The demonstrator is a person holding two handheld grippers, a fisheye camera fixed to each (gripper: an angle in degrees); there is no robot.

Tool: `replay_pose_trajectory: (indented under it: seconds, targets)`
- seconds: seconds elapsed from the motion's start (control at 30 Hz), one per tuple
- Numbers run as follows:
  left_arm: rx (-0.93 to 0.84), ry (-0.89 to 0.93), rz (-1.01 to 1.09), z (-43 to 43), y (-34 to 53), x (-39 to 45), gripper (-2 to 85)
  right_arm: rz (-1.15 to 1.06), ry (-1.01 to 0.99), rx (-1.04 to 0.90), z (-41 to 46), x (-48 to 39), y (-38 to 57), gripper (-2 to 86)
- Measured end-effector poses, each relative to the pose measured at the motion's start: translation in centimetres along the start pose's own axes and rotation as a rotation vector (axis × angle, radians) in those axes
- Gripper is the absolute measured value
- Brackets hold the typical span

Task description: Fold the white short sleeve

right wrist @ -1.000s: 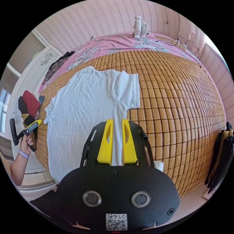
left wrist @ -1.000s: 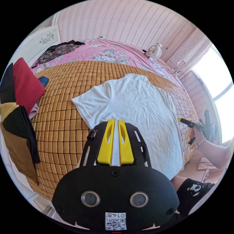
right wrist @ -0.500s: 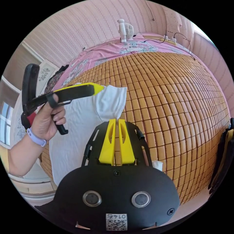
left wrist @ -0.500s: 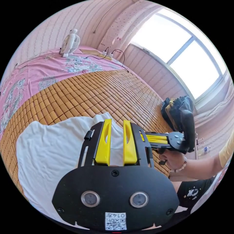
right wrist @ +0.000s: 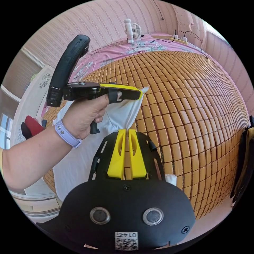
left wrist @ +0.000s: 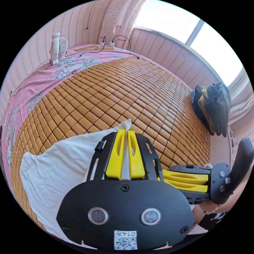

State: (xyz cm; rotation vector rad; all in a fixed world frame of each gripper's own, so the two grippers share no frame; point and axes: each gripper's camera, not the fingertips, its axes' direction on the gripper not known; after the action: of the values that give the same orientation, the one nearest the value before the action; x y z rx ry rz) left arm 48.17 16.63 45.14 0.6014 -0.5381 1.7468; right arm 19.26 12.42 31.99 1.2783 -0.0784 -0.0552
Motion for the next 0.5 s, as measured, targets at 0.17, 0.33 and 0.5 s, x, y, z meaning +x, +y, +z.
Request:
replay_pose_trajectory:
  seconds: [0.17,0.33,0.5]
  targets:
    - [-0.003,0.124,-0.067,0.2,1.1,-1.9,8.5,0.027,0.005,-0.023,0.5,-0.5,1.5,0.5]
    - [0.156,0.098,-0.123,-5.6,6.4,-3.1,7.6,-0.121,0.184,-0.013,-0.6,-3.1,3.8,0.8]
    - [0.134,0.078,-0.281,-8.8,18.3,-4.8,6.9,-0.45,0.495,0.16,-2.4,-8.8,7.9,3.0]
